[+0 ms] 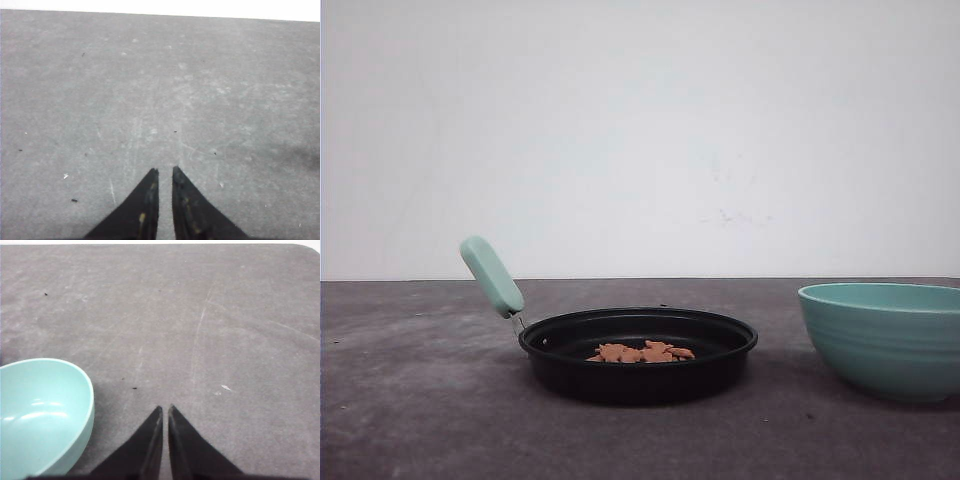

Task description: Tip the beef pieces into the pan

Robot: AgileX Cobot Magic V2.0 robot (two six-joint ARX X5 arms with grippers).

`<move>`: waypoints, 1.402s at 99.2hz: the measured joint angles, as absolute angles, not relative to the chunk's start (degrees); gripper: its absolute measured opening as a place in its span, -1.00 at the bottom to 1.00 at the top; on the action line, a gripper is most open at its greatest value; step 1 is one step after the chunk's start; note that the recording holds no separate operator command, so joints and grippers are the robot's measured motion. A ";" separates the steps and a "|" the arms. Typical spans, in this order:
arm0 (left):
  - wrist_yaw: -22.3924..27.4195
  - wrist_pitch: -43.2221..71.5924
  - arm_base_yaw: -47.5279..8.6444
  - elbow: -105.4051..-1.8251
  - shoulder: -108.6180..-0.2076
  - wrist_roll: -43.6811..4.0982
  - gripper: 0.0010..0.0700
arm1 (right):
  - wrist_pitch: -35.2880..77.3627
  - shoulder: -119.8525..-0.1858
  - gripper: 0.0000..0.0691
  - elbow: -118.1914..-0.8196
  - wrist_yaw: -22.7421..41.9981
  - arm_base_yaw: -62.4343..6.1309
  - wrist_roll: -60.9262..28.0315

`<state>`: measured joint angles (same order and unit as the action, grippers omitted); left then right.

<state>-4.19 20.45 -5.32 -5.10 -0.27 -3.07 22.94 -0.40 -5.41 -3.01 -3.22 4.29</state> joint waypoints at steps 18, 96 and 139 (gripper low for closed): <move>-4.19 20.47 -5.32 -5.10 -0.27 -3.09 -0.96 | 22.96 -0.40 -0.95 -5.41 -3.01 -3.22 4.29; -4.16 18.59 -5.06 -4.58 -0.30 -3.18 -0.96 | 10.41 -0.40 -0.95 -1.23 -2.79 -2.31 4.27; -4.10 8.45 -4.14 -1.87 -0.27 -3.27 -0.96 | -7.20 -0.19 -0.95 -0.84 -2.81 -1.65 4.27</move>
<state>-4.10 8.45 -4.14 -1.87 -0.27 -3.27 -7.20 -0.19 -0.84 -2.81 -1.65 4.27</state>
